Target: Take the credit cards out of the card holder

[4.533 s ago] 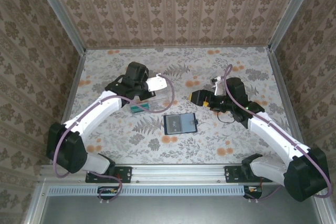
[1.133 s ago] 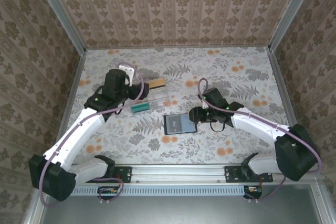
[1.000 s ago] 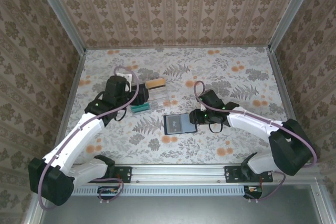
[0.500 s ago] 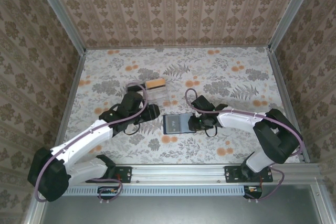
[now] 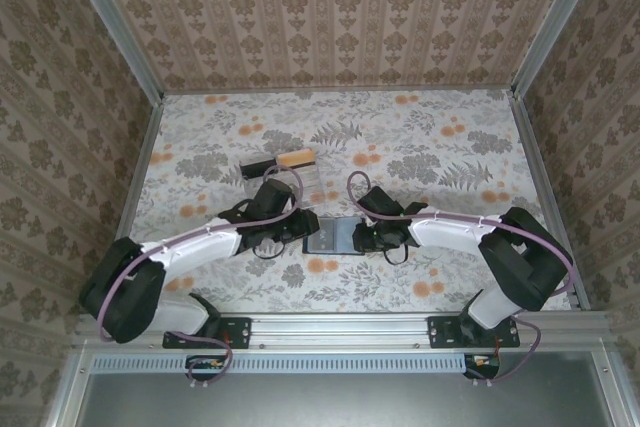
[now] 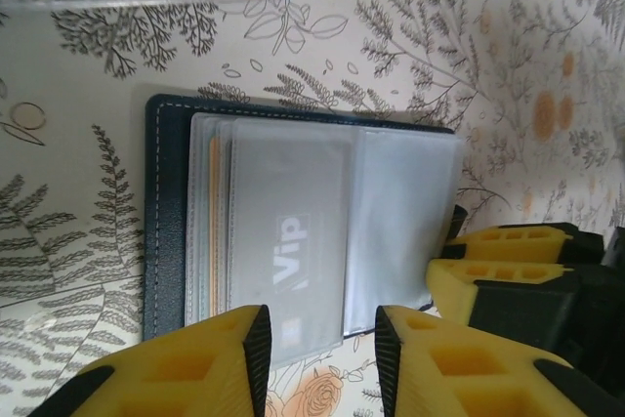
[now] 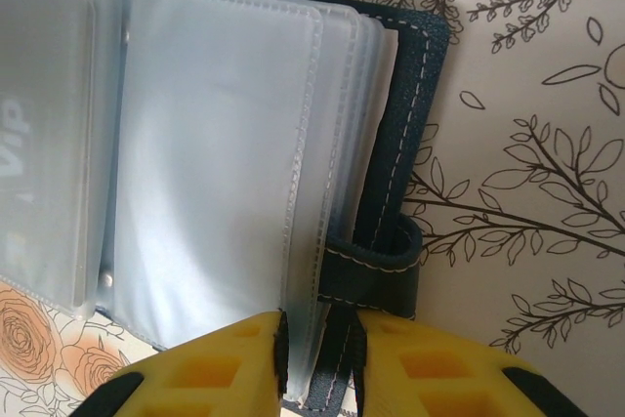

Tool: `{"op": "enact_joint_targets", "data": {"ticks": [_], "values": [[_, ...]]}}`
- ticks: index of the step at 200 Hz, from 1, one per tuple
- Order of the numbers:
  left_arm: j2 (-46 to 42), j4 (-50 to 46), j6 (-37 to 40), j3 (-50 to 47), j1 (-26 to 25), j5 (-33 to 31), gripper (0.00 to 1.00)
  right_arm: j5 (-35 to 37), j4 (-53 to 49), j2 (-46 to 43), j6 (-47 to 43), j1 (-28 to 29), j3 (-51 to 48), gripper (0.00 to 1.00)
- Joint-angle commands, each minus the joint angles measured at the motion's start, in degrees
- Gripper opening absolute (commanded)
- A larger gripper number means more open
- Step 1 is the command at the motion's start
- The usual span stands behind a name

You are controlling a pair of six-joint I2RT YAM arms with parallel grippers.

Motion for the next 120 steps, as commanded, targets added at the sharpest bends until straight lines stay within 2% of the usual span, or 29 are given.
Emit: {"op": "enact_joint_targets", "data": {"ticks": [1, 67, 120], "values": [[2.2, 3.4, -1.1, -0.8, -0.2, 2.8, 0.35, 1.0, -0.9, 0.5, 0.8, 0.4, -0.6, 0.27], [7.8, 6.8, -1.4, -1.2, -0.2, 3.7, 0.37, 1.5, -1.6, -0.5, 0.7, 0.4, -0.6, 0.27], [9.3, 4.4, -0.8, -0.6, -0.2, 2.3, 0.35, 1.6, -1.6, -0.9, 0.8, 0.4, -0.9, 0.27]]}}
